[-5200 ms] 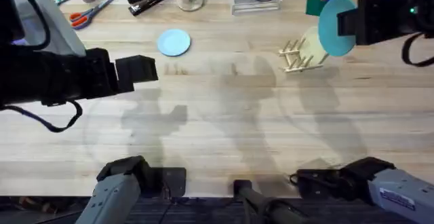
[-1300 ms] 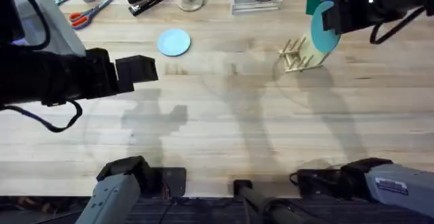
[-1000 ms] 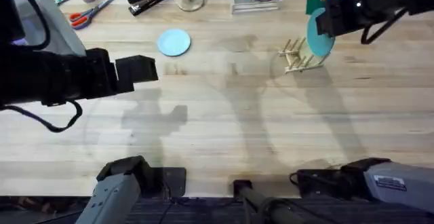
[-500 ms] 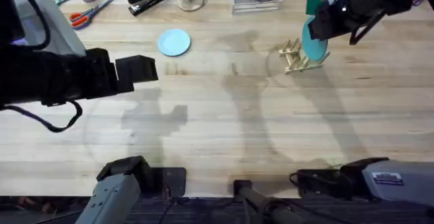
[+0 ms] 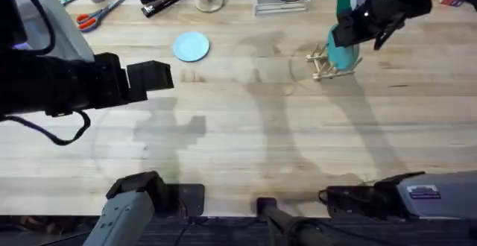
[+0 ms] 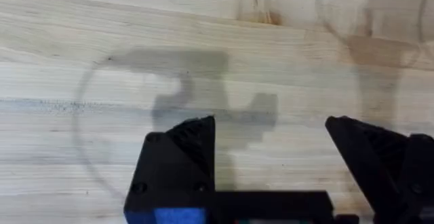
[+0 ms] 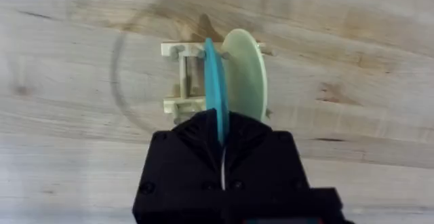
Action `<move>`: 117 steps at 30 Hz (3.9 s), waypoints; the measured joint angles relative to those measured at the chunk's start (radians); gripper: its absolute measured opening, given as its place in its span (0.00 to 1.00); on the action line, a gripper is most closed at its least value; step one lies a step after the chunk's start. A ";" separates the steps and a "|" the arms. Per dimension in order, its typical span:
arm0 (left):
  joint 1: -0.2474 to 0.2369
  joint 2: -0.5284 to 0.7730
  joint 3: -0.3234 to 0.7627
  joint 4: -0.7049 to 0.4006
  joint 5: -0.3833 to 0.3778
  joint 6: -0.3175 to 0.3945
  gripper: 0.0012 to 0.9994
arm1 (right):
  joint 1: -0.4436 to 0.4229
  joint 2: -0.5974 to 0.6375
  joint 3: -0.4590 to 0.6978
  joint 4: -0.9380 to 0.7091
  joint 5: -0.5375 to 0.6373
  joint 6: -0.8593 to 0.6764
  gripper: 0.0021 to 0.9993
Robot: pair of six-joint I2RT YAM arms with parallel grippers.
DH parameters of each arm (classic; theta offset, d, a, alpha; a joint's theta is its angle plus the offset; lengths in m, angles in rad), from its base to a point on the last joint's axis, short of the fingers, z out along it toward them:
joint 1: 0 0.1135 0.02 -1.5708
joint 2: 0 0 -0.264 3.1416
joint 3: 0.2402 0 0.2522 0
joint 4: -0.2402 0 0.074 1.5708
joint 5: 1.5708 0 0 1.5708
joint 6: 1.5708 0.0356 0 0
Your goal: Pick up the plates from the table one by one and place each into a slot on the dish rack.
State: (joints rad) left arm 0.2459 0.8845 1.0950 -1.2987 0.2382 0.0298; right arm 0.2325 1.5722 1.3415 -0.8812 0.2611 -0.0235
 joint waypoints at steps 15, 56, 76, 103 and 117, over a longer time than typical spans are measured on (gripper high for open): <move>0.000 0.000 0.000 0.000 0.000 0.000 0.99 | -0.001 0.059 0.000 0.018 0.000 0.000 0.03; 0.000 0.000 0.000 0.000 0.000 0.000 0.99 | -0.001 0.081 0.000 0.020 0.001 0.000 0.18; 0.000 0.000 0.000 0.000 0.000 0.000 0.99 | -0.002 -0.141 0.019 -0.016 0.171 -0.001 0.39; 0.000 0.000 0.000 0.000 0.000 0.000 0.99 | -0.002 -0.488 0.019 -0.194 0.107 0.000 0.99; 0.000 0.000 0.000 0.000 0.000 0.000 0.99 | -0.002 -0.488 0.019 -0.180 0.104 0.000 1.00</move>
State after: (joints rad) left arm 0.2459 0.8845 1.0950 -1.2987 0.2382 0.0299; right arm 0.2302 1.0840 1.3609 -1.0615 0.3653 -0.0238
